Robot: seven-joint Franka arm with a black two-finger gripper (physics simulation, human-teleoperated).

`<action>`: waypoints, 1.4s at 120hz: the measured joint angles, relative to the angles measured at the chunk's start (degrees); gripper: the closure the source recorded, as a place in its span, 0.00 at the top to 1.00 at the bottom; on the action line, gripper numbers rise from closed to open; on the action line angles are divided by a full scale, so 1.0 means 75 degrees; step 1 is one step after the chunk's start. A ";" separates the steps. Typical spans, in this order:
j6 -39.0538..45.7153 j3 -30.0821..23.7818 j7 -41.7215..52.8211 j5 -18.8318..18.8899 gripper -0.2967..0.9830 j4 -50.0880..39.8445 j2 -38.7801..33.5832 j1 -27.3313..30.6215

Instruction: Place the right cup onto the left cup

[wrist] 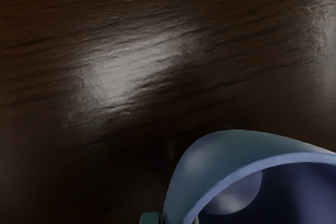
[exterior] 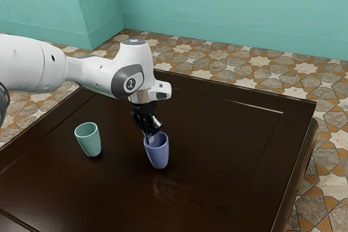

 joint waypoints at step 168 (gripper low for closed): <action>-0.1817 0.1864 0.0504 0.0859 0.15 -0.0237 -0.2219 0.1331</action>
